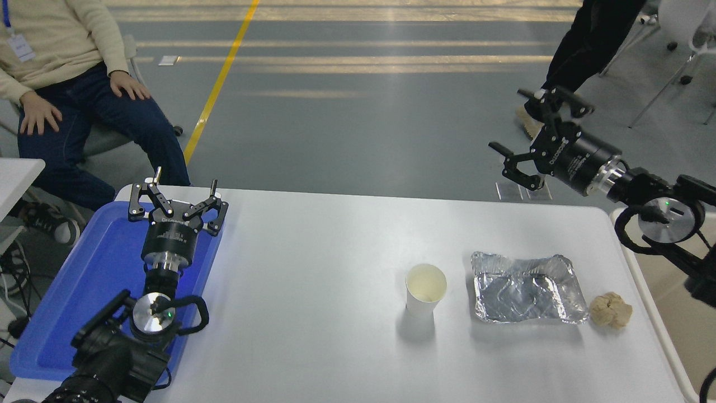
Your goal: Pick up paper cup place in dustbin
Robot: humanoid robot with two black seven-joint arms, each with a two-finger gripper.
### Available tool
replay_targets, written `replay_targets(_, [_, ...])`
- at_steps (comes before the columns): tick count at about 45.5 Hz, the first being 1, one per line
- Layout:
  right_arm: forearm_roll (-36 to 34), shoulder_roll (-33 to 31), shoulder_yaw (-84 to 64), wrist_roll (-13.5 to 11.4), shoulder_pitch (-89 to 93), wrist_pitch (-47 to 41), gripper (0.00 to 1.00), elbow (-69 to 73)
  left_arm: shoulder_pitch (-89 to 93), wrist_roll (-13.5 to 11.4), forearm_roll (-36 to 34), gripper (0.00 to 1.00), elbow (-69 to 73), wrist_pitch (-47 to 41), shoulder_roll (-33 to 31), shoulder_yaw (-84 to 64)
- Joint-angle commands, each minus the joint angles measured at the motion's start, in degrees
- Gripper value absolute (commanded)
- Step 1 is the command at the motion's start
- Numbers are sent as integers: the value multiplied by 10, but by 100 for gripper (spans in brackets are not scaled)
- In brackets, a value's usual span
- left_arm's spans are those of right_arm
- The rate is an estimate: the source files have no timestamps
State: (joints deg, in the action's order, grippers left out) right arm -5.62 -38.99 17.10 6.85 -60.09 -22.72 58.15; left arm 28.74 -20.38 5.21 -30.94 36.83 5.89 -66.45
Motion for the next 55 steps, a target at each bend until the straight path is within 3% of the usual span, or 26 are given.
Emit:
replay_targets(1, [3, -12, -148, 1, -133, 26, 100, 4, 0, 1, 0, 100, 0, 0, 0, 0])
replay_targets(13, [12, 7, -410, 3, -326, 20, 100, 19, 0, 1, 0, 100, 0, 0, 0, 0])
replay_targets(23, [16, 60, -587, 6, -460, -3, 100, 59, 0, 1, 0, 100, 0, 0, 0, 0])
replay_targets(36, [124, 108, -632, 6, -512, -5, 100, 155, 0, 0, 0, 100, 0, 0, 1, 0])
replay_targets(55, [135, 232, -760, 3, -564, -23, 100, 211, 0, 0, 0, 100, 0, 0, 1, 0])
